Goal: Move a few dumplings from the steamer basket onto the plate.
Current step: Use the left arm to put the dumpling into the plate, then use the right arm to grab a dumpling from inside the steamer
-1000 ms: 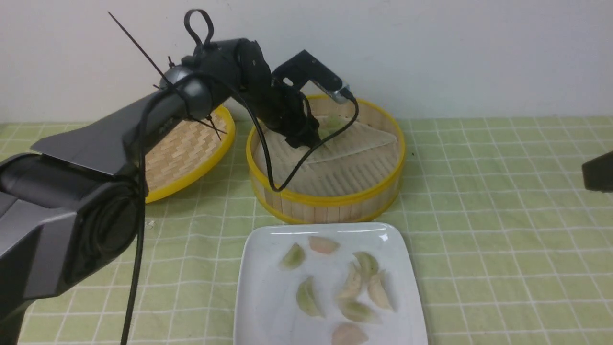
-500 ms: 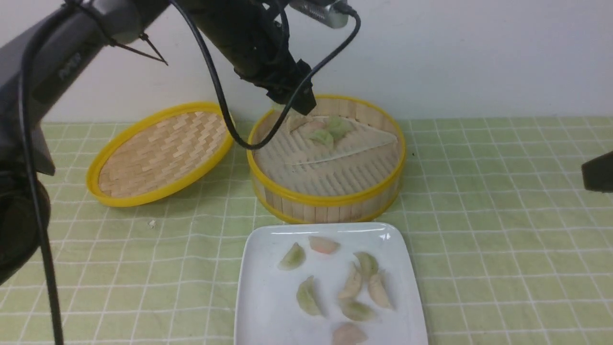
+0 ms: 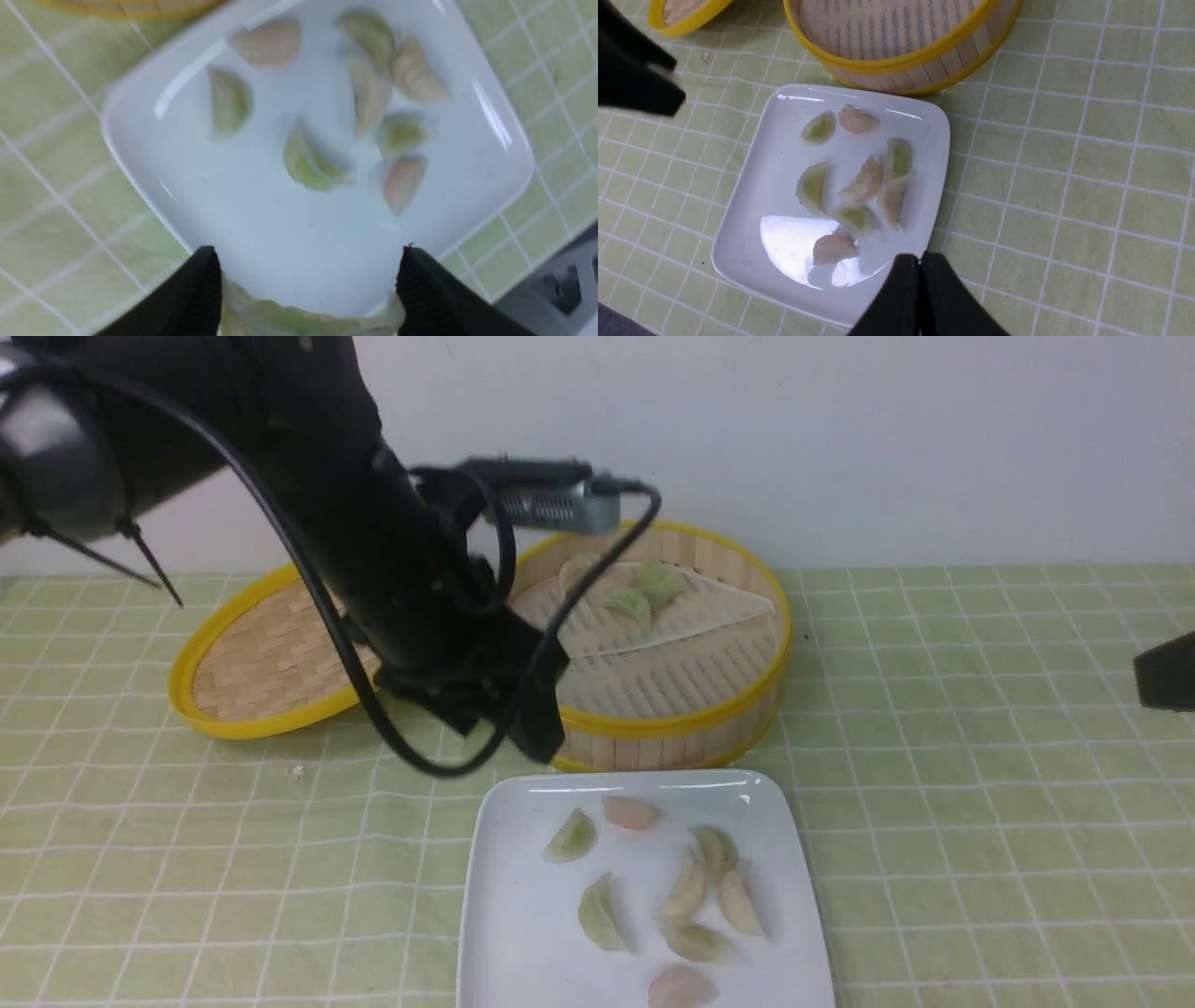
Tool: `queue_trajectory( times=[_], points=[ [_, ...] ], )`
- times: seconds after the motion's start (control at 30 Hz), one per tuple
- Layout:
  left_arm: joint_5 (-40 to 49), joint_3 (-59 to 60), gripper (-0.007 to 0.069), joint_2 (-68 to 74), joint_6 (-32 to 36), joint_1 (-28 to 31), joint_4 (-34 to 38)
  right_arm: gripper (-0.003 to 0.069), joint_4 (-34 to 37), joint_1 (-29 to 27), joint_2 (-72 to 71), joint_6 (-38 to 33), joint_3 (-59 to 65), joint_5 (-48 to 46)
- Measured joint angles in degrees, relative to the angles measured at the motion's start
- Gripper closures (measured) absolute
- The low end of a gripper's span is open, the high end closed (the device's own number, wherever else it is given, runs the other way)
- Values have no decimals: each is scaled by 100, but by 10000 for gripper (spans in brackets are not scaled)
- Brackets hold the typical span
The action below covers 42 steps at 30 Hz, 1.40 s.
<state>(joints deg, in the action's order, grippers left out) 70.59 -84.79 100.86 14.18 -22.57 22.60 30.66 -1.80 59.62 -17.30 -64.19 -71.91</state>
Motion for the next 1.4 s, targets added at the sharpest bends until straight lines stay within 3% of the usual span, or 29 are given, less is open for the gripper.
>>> queue_trajectory(
  times=[0.17, 0.37, 0.6, 0.7, 0.87, 1.17, 1.27, 1.4],
  points=[
    [-287, 883, 200, 181, 187, -538, -1, 673, 0, 0, 0, -103, 0, 0],
    [-869, 1005, 200, 586, 269, -839, -85, 673, 0, 0, 0, -307, 0, 0],
    [-909, 1009, 200, 709, -21, -851, -251, 673, -5, 0, 0, -383, 0, 0],
    [-856, 1009, 165, 712, -198, -851, -400, 673, -5, 0, 0, -447, 0, 0],
    [-584, 1009, 125, 717, -246, -851, -461, 673, 0, 0, 0, -464, 0, 0],
    [-359, 1004, 123, 717, -251, -851, -461, 673, 0, 0, 0, -465, 0, 0],
    [-273, 917, 139, 717, -251, -851, -499, 673, 20, 0, 0, -465, 0, 0],
    [-192, 533, 276, 574, -264, -851, -732, 673, 187, 0, 15, -470, 0, 158]
  ],
)
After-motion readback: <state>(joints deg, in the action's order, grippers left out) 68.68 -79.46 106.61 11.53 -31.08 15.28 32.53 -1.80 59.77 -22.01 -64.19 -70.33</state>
